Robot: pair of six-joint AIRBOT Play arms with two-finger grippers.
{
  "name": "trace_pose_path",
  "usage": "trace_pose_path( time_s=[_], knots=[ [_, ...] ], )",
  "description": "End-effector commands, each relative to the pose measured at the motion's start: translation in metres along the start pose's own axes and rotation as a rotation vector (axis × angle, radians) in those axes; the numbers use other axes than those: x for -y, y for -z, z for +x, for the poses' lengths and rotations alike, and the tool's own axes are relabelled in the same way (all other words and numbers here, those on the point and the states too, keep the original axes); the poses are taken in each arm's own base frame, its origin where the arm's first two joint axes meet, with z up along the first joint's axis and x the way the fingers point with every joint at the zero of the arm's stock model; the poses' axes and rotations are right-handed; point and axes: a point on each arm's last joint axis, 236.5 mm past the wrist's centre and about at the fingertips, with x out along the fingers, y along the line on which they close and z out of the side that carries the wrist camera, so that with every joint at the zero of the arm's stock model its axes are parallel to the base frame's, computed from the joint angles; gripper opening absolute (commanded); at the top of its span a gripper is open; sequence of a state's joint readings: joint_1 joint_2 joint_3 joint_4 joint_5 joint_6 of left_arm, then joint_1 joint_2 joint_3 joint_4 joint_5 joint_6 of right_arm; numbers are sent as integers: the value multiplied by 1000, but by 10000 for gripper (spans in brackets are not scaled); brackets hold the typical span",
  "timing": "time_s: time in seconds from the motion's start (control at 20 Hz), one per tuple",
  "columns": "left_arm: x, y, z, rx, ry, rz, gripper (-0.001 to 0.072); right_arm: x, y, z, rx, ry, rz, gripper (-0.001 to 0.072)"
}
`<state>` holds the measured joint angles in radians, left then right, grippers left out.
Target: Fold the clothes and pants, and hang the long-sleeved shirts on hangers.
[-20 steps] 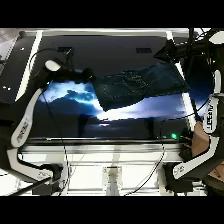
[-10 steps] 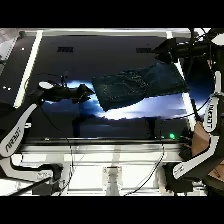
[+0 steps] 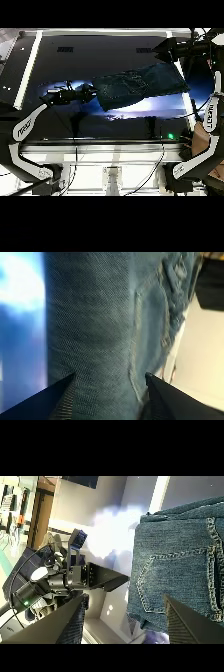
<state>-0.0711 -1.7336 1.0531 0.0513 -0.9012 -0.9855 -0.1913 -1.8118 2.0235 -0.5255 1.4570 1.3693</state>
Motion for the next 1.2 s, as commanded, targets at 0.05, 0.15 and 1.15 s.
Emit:
trace_pose_path(
  time_s=[0.05,0.15,1.15],
  knots=[
    [-12,-13,-5,36,-17,-3,486,0,-2,0,8,0,1,526],
    [-20,-13,-4,37,-55,23,485,0,-3,0,11,0,1,526],
    [-11,-11,50,38,-82,-2,483,1,-9,0,38,5,1,526]
  ],
)
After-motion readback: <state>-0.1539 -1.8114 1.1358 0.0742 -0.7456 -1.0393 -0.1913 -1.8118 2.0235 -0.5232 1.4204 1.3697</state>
